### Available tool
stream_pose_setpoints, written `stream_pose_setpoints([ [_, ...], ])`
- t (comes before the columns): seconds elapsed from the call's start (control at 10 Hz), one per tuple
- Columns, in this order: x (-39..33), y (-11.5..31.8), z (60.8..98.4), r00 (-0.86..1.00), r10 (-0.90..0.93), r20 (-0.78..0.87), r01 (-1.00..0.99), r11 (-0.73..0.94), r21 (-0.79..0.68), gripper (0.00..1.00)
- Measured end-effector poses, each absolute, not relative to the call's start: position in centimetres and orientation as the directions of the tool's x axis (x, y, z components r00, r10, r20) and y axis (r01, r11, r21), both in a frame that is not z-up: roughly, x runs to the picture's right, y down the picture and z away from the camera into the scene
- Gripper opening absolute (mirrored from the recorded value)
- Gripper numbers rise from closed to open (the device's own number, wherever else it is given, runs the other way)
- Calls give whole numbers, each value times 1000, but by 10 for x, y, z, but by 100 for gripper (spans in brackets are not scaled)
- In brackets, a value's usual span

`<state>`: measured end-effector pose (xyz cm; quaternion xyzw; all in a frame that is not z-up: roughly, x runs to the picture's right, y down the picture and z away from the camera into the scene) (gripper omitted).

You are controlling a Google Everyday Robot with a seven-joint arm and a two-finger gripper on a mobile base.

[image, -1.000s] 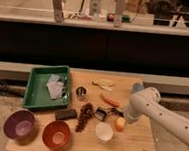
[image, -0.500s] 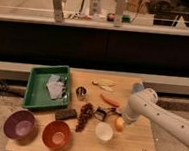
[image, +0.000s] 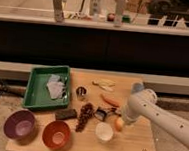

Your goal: Place apple in metal cup

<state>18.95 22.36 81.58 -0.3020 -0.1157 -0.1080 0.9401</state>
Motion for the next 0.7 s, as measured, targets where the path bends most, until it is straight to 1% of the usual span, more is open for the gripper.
stream_pose_setpoints([
  [0.2, 189, 225, 817, 949, -132, 285, 274, 793, -545, 80],
  [0.3, 188, 226, 819, 949, -132, 287, 276, 792, -545, 77],
  [0.5, 187, 227, 820, 948, -132, 288, 276, 791, -546, 63],
  [0.6, 187, 228, 821, 948, -132, 289, 277, 790, -547, 59],
  [0.7, 187, 229, 822, 948, -132, 289, 277, 790, -547, 60],
])
